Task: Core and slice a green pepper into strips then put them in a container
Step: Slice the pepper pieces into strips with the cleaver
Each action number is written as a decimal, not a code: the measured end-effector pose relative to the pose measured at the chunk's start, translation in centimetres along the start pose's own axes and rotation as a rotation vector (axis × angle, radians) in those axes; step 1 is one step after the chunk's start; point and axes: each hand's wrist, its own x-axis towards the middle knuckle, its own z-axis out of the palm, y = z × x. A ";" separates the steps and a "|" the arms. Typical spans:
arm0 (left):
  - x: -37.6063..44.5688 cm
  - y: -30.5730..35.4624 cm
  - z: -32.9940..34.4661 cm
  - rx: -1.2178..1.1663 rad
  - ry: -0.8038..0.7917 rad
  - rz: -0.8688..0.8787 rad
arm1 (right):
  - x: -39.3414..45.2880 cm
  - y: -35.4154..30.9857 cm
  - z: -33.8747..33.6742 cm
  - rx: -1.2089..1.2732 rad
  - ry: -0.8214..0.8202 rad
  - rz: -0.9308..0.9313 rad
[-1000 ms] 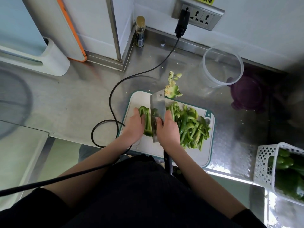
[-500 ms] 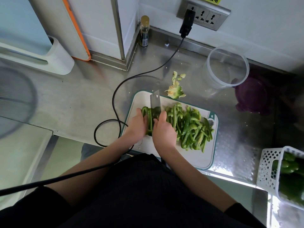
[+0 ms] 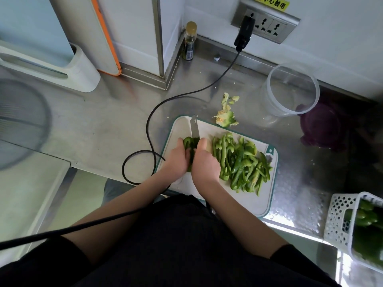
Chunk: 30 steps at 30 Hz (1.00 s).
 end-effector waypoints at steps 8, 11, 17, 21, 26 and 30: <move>-0.5 0.1 0.0 0.049 0.008 0.015 | -1.2 0.6 0.1 -0.068 -0.003 -0.031; -1.3 -0.3 0.1 0.053 0.041 0.067 | -0.3 -0.3 -0.3 -0.081 0.004 -0.057; -0.2 -0.9 -1.6 0.003 0.109 -0.031 | -0.6 2.1 -0.3 -0.075 0.026 -0.025; 0.0 -0.1 -0.8 0.072 0.021 0.055 | -1.6 4.0 -1.3 0.060 0.100 0.076; 0.1 -0.4 0.0 0.158 0.028 0.009 | -3.1 4.0 -2.4 0.346 0.223 0.045; 0.3 -0.6 0.0 0.157 0.023 0.008 | -3.2 3.3 -1.9 0.346 0.155 0.029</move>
